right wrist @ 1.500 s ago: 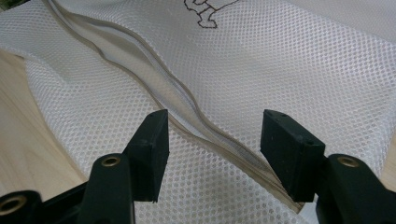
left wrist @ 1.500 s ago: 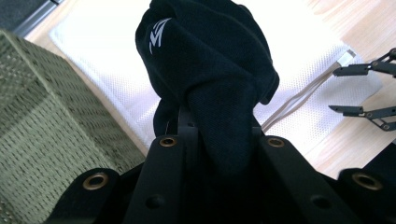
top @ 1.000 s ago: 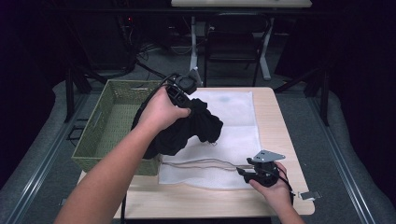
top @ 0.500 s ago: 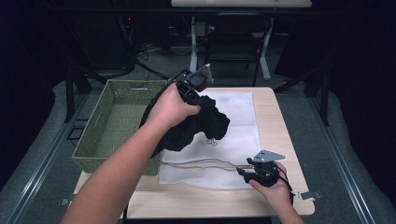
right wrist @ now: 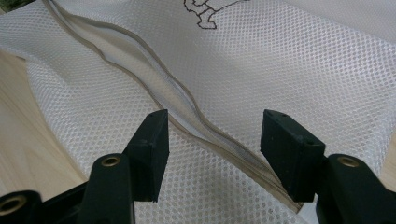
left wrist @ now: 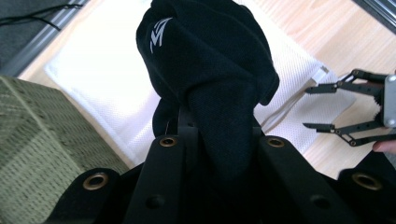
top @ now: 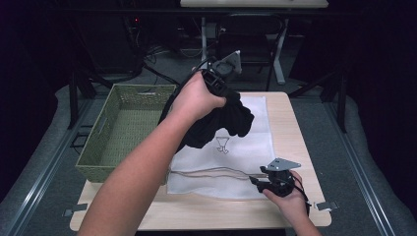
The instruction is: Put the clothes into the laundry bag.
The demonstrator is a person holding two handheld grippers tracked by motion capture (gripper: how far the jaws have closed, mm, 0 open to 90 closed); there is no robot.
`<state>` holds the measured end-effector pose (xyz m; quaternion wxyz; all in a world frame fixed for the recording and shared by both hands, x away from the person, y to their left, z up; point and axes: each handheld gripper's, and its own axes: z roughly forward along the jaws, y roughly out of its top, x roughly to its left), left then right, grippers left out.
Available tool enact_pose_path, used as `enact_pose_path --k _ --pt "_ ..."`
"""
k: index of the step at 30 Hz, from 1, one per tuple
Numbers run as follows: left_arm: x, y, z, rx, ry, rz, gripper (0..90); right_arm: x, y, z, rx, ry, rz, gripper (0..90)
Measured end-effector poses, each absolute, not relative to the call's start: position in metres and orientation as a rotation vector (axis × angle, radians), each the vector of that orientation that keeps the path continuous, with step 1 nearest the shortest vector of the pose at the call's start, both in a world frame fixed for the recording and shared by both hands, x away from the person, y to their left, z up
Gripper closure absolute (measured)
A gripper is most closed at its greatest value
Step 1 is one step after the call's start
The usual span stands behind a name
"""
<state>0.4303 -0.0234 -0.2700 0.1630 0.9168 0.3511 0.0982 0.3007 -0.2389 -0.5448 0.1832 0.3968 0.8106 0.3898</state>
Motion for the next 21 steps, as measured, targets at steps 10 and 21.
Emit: enact_pose_path --k 10,21 --pt "0.432 -0.027 -0.241 2.603 1.006 0.321 78.7 0.3 -0.239 -0.545 1.125 2.284 1.098 42.2" --pt "0.432 -0.028 -0.225 2.581 1.022 0.328 78.7 0.301 -0.239 -0.545 1.122 2.287 1.099 42.2"
